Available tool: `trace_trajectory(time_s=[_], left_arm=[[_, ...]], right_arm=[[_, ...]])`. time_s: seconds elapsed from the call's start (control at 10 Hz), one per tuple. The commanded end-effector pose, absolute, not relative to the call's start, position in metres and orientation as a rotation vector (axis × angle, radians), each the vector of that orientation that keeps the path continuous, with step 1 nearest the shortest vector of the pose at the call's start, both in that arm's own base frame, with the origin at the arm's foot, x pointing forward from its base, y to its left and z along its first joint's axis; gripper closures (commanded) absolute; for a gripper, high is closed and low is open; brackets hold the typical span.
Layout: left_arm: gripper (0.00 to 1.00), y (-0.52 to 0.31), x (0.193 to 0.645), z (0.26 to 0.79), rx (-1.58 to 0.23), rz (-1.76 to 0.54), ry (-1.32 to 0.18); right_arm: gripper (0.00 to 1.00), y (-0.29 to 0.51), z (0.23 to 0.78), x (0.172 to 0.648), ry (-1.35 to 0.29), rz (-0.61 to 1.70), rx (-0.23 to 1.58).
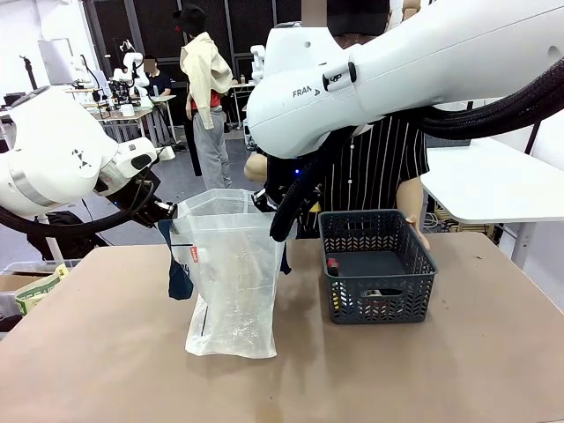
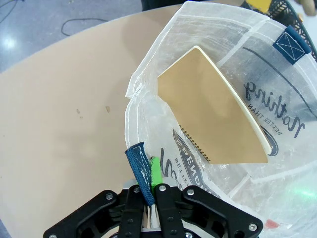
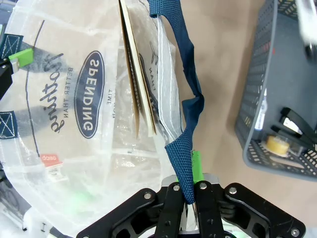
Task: Transfer purchased items from the store into the shopping bag.
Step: Move the Reusable shopping bag to the right side of the table.
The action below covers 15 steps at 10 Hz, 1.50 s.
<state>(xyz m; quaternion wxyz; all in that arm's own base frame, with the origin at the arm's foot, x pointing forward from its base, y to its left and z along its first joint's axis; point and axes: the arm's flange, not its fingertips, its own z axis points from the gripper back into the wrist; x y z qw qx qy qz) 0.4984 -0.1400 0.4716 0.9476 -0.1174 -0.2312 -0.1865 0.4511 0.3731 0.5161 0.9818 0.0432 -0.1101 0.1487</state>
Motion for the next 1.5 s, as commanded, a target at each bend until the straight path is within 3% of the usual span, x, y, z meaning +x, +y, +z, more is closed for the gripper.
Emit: trace_trajectory(time_s=[0.0,1.4], left_arm=[[1.0,-0.1378,0.5013,0.4734,-0.238,-0.378,-0.465],[1.0,-0.1378,0.5013,0.4734,-0.238,-0.378,-0.465]], right_arm=[[1.0,0.3716,0.518,0.4506,-0.225,0.297,0.086],[1.0,0.3716,0.518,0.4506,-0.225,0.297,0.086]])
